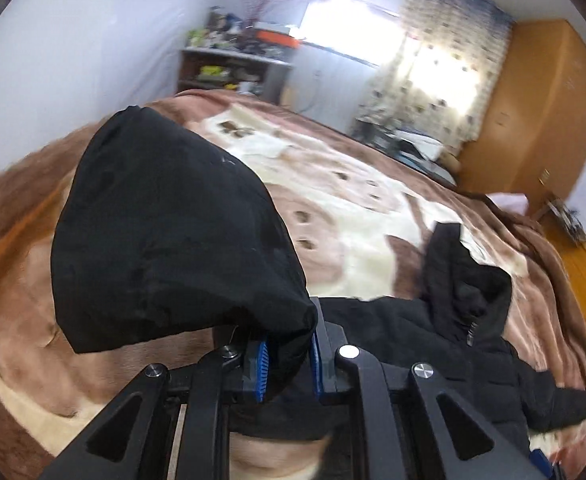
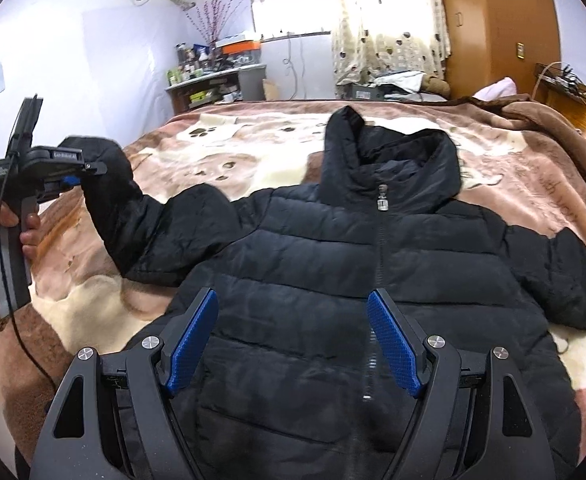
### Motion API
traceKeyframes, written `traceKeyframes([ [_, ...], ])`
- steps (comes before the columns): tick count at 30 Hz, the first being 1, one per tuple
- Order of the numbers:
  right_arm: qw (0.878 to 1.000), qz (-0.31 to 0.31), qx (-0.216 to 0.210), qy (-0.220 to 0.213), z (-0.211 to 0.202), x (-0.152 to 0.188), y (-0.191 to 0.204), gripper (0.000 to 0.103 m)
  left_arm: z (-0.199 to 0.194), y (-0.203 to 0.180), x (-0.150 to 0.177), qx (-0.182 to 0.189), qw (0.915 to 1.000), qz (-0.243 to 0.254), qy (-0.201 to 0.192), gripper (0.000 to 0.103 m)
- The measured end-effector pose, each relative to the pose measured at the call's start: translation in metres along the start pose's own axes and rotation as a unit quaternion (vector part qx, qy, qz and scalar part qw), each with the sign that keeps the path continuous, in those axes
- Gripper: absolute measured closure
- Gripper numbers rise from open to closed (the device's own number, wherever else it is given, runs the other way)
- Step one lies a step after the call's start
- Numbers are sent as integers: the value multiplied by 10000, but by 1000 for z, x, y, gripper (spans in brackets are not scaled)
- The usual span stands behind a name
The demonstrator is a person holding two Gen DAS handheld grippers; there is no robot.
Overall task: Fold large clothes
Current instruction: 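Fold the held sleeve across the jacket front with the left gripper, release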
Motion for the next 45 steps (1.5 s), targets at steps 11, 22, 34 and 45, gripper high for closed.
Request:
traceKeyframes([
  [11, 9983, 457, 363, -80, -7, -11, -61, 26, 22, -153, 56, 315, 9795, 1836, 764, 86],
  [22, 9948, 834, 573, 108, -1, 10, -107, 26, 82, -207, 143, 235, 9433, 2792, 1778, 86],
  [34, 9935, 785, 715, 411, 12, 22, -121, 26, 87, -171, 160, 171, 9426, 2525, 2180, 82],
  [45, 9959, 559, 705, -65, -54, -4, -103, 26, -53, -112, 130, 363, 9670, 1825, 1740, 52],
])
Point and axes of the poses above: each gripper's, at about its wrist camera, not at the fingertips, and z roughly the way its jaws point, y to its left, x to its underside, the point moved 10 cm from there along z, roughly the way its jaws point, and after that the axes turned 6 degrees about x, right-handed, at the moved point
